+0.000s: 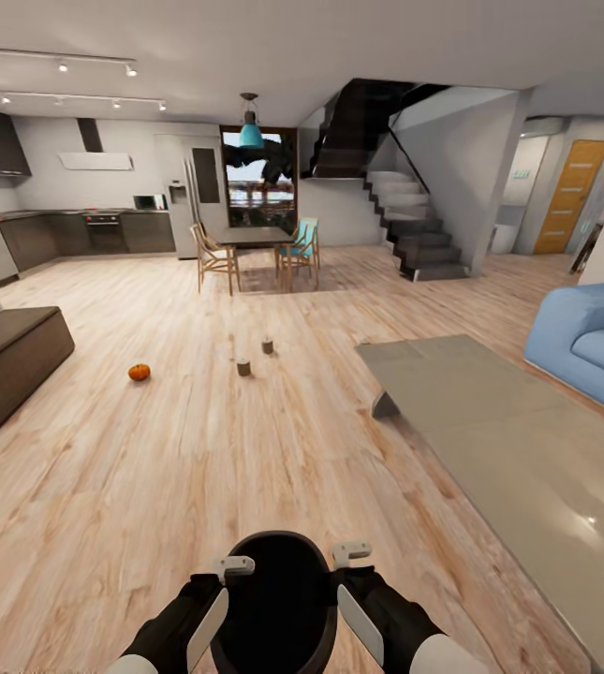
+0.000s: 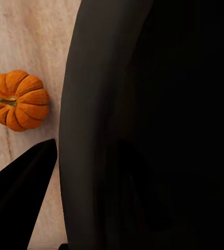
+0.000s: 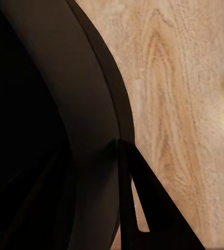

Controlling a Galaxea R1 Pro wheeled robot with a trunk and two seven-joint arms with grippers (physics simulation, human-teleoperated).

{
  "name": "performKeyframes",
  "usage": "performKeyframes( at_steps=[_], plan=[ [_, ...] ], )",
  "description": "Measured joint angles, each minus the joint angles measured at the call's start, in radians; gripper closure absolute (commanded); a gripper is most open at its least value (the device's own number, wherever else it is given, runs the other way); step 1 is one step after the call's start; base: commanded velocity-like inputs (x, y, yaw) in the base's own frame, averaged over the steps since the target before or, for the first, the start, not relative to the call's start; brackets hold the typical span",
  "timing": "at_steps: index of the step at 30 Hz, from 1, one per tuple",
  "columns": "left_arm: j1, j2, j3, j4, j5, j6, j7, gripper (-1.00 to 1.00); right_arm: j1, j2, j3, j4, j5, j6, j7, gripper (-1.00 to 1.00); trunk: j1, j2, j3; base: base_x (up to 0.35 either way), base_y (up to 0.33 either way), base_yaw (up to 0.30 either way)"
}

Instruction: Place each of the two pumpkins and all three candles from the living room inside a cabinet in the living room (use any cabinet), then make sure every cabinet is closed, and position the cauldron so it is next to a table in the living room.

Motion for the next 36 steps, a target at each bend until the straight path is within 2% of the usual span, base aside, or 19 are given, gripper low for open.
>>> performKeyframes(
  at_steps=[13,24,36],
  plan=[
    [0.0,0.0,0.0,0.0,0.0,0.0,0.0,1.0,0.0,0.0,0.0,0.0,0.0,0.0,0.0,1.0,0.0,0.0,0.0,-0.161,0.118,0.0],
    [0.0,0.0,0.0,-0.001,-0.001,0.001,-0.001,1.0,0.0,0.0,0.0,0.0,0.0,0.0,0.0,1.0,0.0,0.0,0.0,-0.014,0.009,-0.016],
    [0.0,0.0,0.0,-0.001,-0.002,0.0,-0.001,1.0,0.0,0.0,-0.001,-0.001,0.001,0.0,0.0,1.0,0.0,0.0,0.0,-0.009,0.0,-0.236]
  ],
)
